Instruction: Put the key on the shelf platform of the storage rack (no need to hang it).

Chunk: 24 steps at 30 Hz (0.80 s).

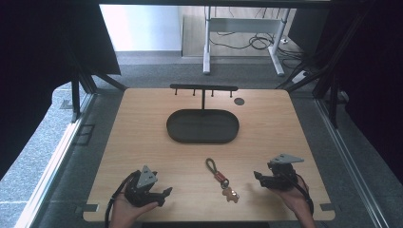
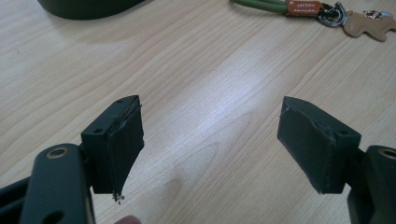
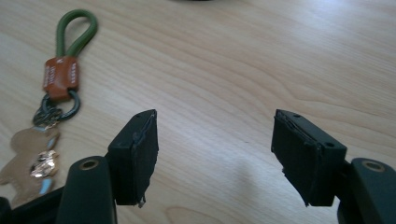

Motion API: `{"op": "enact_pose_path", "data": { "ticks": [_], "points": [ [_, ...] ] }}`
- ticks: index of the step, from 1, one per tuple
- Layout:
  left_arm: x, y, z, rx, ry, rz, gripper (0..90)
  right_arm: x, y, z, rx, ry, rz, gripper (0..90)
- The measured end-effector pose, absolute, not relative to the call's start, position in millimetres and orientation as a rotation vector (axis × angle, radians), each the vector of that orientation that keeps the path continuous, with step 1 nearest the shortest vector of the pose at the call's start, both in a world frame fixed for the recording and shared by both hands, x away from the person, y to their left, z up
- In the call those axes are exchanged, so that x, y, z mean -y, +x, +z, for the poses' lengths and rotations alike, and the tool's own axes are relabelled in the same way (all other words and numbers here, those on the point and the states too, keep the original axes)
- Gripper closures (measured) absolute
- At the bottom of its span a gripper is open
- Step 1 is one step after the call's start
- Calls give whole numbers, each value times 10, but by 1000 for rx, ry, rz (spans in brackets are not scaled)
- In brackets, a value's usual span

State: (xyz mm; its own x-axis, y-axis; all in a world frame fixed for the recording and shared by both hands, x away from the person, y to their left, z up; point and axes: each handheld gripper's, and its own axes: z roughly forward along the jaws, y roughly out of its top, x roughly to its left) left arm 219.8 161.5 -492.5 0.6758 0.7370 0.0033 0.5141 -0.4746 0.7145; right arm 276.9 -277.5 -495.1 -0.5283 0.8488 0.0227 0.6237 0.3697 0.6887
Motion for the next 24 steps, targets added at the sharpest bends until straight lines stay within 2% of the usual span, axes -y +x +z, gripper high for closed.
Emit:
{"op": "enact_pose_path", "data": {
  "ticks": [9, 24],
  "points": [
    [-1641, 2180, -4896, -949, 2175, 407, 231, 2530, 2821, -4822, -2392, 1211, 855, 396],
    [-1681, 2161, -4840, -942, 2157, 409, 231, 2066, 2860, -4661, -2528, 1070, 803, 425]
  ]
}}
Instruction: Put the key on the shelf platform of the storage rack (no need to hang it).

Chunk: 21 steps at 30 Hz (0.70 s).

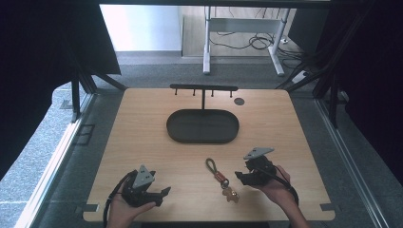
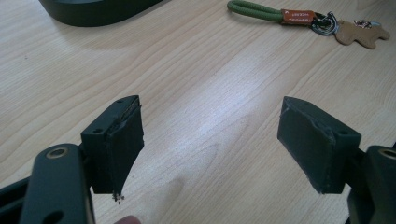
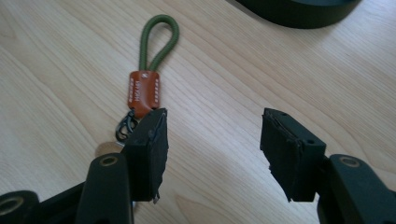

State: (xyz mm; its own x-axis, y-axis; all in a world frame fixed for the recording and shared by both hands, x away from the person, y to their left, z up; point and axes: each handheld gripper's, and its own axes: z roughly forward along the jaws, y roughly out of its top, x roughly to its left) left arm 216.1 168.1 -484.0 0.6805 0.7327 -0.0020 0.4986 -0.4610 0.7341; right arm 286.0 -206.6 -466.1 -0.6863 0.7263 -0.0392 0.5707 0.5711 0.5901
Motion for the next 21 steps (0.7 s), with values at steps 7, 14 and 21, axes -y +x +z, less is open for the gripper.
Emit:
{"op": "enact_pose_path", "data": {
  "ticks": [7, 14, 21],
  "points": [
    [-1688, 2149, -4823, -938, 2153, 413, 231, 1862, 2887, -4654, -2575, 1033, 767, 435],
    [-1691, 2148, -4820, -938, 2153, 409, 231, 1684, 2928, -4717, -2623, 1006, 724, 447],
    [-1694, 2148, -4820, -936, 2151, 405, 230, 1550, 2970, -4806, -2668, 984, 681, 451]
  ]
}}
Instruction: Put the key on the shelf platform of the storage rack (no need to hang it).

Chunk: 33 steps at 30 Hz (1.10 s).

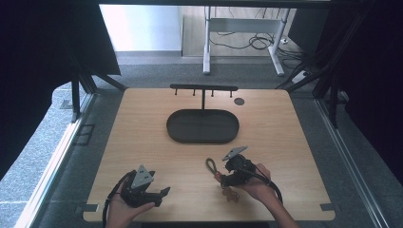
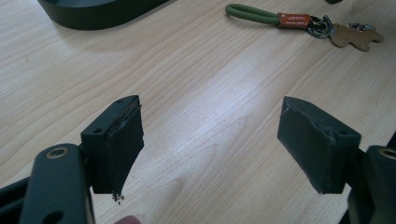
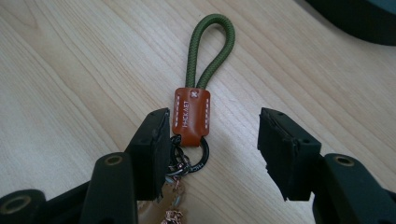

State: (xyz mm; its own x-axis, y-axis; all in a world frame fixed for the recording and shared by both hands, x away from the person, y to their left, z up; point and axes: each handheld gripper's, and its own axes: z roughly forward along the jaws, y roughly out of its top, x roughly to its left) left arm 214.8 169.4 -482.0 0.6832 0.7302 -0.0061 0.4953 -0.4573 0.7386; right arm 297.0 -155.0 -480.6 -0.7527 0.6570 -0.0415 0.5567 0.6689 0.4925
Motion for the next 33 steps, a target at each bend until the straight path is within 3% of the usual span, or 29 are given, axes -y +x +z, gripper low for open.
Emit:
{"op": "enact_pose_path", "data": {
  "ticks": [19, 28, 33],
  "points": [
    [-1698, 2153, -4826, -939, 2156, 413, 231, 1305, 3086, -5047, -2763, 985, 555, 526],
    [-1688, 2150, -4825, -941, 2155, 413, 231, 1266, 3079, -5069, -2784, 981, 551, 650],
    [-1675, 2155, -4836, -937, 2162, 412, 231, 1277, 3099, -5064, -2799, 991, 544, 665]
  ]
}}
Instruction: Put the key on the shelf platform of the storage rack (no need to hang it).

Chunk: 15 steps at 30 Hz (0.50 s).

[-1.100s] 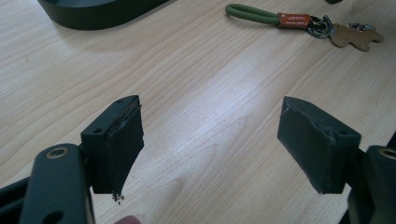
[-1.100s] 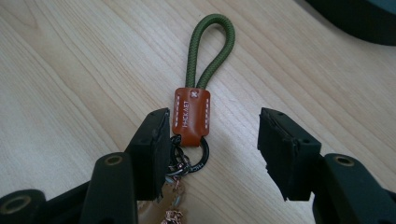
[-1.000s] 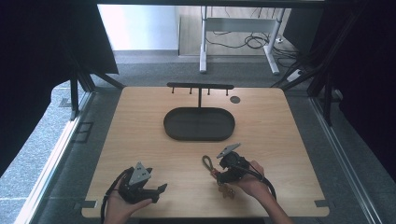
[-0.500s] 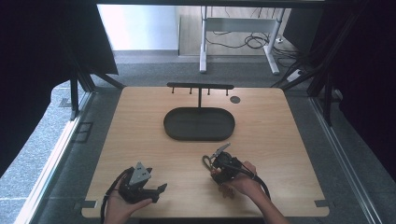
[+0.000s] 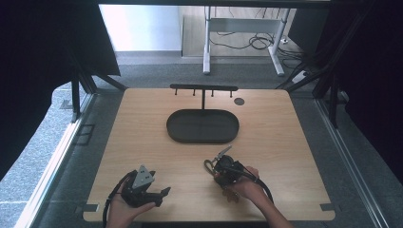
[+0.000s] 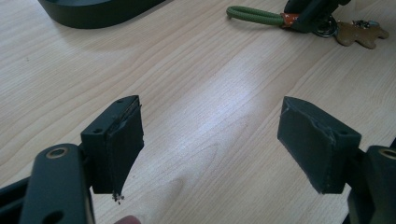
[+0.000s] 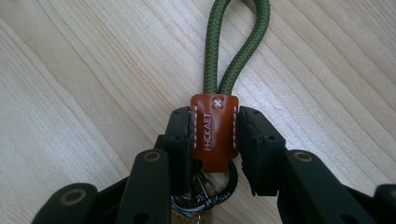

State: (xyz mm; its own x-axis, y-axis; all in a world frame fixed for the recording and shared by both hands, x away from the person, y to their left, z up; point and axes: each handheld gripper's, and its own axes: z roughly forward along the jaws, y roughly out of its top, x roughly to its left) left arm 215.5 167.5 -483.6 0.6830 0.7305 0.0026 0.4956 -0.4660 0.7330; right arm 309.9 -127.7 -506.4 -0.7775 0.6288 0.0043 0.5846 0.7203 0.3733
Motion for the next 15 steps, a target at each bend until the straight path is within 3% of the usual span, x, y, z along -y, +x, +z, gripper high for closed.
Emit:
{"op": "enact_pose_path", "data": {
  "ticks": [15],
  "points": [
    [-1666, 2155, -4836, -939, 2163, 416, 231, 1345, 3042, -4857, -2812, 941, 588, 671]
  ]
}}
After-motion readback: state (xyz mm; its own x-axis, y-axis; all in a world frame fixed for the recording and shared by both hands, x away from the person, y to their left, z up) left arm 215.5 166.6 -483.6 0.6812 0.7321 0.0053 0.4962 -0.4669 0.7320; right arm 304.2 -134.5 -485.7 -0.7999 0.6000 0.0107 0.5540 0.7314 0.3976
